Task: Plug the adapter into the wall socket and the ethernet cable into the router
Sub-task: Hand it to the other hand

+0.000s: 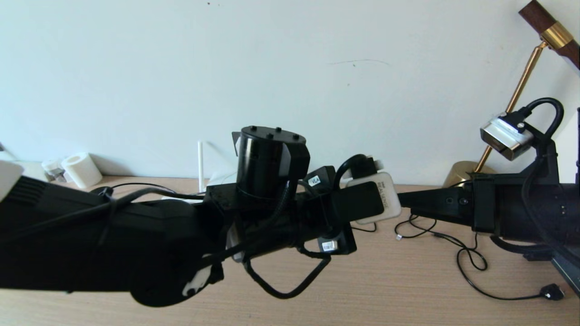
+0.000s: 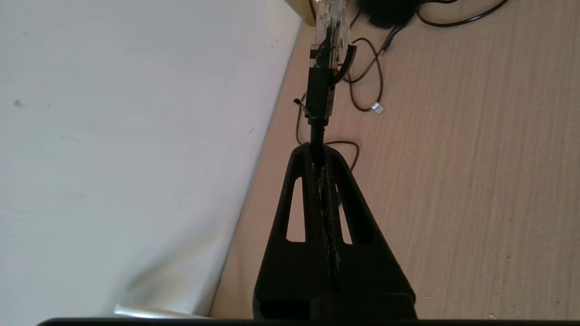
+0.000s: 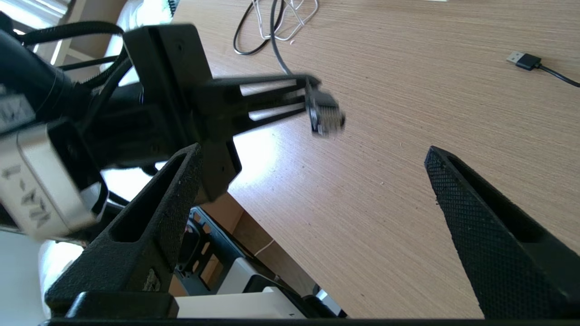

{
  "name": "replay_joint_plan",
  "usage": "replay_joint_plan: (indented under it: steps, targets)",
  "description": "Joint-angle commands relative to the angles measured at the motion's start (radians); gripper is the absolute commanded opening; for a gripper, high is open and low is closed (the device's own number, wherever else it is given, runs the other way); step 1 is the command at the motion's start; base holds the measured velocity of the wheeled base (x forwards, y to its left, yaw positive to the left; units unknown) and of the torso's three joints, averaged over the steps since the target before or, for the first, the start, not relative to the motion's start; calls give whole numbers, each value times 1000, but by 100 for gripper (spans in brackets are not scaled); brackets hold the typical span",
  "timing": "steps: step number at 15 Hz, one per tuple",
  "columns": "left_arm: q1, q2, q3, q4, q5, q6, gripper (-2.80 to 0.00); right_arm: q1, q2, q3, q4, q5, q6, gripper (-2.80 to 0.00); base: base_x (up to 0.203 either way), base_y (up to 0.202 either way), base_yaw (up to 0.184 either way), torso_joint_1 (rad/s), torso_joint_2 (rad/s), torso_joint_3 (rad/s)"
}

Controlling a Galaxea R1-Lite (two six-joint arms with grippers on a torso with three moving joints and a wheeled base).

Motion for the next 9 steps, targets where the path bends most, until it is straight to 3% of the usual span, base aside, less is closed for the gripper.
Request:
replay_joint_plan:
  steps: [1, 9]
  targets:
    - [-13, -8, 17, -3, -2, 5, -280, 0, 17, -5, -2, 1, 3, 0, 0, 0, 0, 0, 0, 0]
    - [-42, -11, 30, -6, -2, 6, -280, -1, 48, -12, -4, -1, -5, 0, 0, 0, 0, 0, 0, 0]
